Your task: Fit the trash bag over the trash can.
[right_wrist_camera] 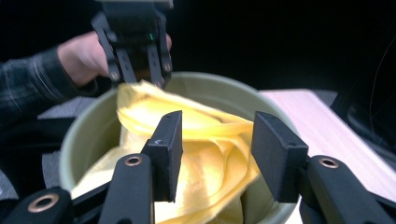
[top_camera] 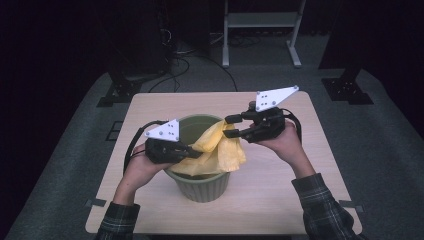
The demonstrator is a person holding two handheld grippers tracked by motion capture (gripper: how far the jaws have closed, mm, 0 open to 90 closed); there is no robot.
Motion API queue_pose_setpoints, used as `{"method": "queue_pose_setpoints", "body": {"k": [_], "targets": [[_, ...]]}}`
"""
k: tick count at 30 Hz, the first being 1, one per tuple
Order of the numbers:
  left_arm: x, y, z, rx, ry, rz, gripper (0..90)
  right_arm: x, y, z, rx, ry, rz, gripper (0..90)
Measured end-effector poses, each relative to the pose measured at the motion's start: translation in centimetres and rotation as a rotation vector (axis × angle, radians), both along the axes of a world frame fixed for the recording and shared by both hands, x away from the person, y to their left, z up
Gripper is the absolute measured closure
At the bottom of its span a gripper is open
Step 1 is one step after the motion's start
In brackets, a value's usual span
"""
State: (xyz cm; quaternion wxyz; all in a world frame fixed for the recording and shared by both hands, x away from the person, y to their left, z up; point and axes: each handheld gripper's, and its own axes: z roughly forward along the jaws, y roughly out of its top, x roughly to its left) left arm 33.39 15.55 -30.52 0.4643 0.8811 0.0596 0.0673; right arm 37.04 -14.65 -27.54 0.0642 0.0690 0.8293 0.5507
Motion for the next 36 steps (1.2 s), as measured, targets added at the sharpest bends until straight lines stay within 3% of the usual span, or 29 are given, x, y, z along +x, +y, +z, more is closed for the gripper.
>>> {"method": "queue_pose_setpoints", "body": {"k": [6,11,20,27,31,33,36], "targets": [[0.0,0.0,0.0,-0.008,0.001,-0.003,88.0,0.2,0.7,-1.7,-0.014,0.075,0.049,50.4],[-0.1,-0.1,0.0,-0.01,0.001,-0.002,88.0,-0.1,1.4,-1.7,-0.004,0.102,0.102,45.6],[-0.2,-0.2,0.0,0.001,-0.008,-0.006,88.0,-0.1,3.1,-1.4,0.0,0.147,0.115,41.1],[-0.2,-0.3,0.0,0.003,-0.006,-0.011,88.0,0.0,4.5,-1.9,-0.02,0.15,0.126,57.8],[-0.2,-0.3,0.0,0.006,-0.008,-0.01,88.0,-0.2,5.0,-1.9,-0.038,0.127,0.121,79.4],[-0.2,-0.2,0.0,0.007,-0.008,-0.003,88.2,-0.4,5.0,-1.8,-0.053,0.108,0.116,85.7],[-0.3,0.0,0.1,0.004,-0.007,0.01,89.3,-0.5,4.3,-1.6,-0.059,0.09,0.101,87.6]]}}
